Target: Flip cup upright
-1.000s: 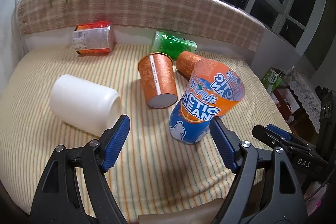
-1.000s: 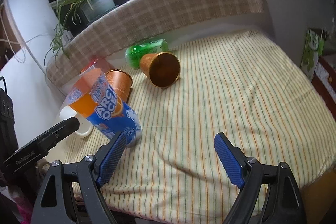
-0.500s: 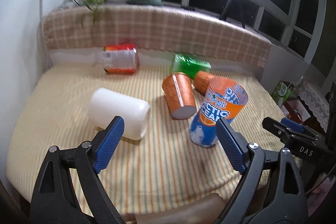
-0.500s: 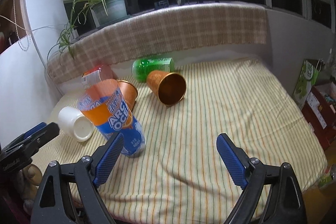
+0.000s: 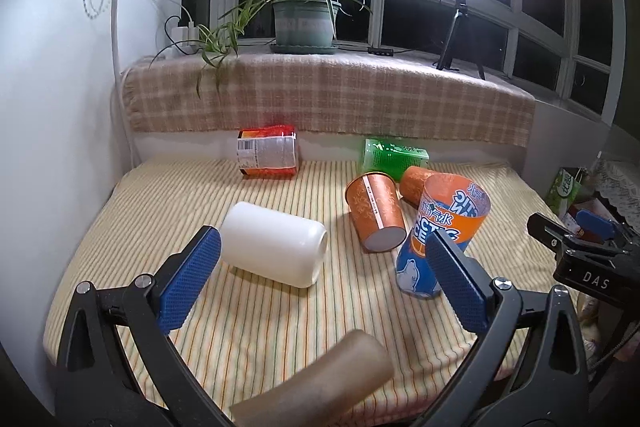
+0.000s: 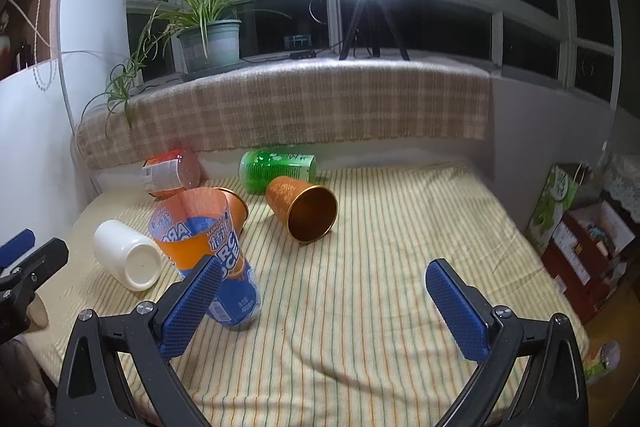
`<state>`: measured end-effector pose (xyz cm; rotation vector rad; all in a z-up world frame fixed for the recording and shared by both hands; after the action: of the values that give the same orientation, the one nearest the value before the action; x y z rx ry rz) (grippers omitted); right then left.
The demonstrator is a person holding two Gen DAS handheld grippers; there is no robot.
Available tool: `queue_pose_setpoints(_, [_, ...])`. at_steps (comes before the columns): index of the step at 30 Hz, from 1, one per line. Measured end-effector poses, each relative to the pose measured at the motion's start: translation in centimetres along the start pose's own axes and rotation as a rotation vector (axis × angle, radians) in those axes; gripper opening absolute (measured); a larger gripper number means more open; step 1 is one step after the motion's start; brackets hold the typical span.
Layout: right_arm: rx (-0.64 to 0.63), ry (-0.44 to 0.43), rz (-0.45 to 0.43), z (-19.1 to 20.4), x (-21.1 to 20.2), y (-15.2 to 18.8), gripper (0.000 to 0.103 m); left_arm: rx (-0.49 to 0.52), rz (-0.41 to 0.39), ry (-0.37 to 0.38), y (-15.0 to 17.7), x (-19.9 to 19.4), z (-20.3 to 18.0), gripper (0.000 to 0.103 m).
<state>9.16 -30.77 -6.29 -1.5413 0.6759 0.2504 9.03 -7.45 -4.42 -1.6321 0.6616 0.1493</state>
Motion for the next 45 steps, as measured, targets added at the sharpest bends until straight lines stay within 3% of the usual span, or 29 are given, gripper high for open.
queue_pose_setpoints(14, [-0.007,0.015,-0.034,0.04,-0.40,-0.46,0.103,0.002,0.010,-0.006,0.20,0.05,-0.04,0.103])
queue_pose_setpoints(45, [-0.003,0.011,-0.019,0.38,-0.13,-0.31,0.103,0.000,0.003,-0.009,0.00,-0.23,-0.06,0.103])
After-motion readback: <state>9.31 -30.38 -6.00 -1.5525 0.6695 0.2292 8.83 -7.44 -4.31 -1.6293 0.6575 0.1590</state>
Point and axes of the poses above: each gripper's, at about its wrist camera, not at the fingertips, and x roughly the way its jaws point, z to its left, y to its underside, the point moved 9 cm from there along x, roughly the way its jaws point, and after that the axes turned 14 degrees about y, right-handed, at the moved point
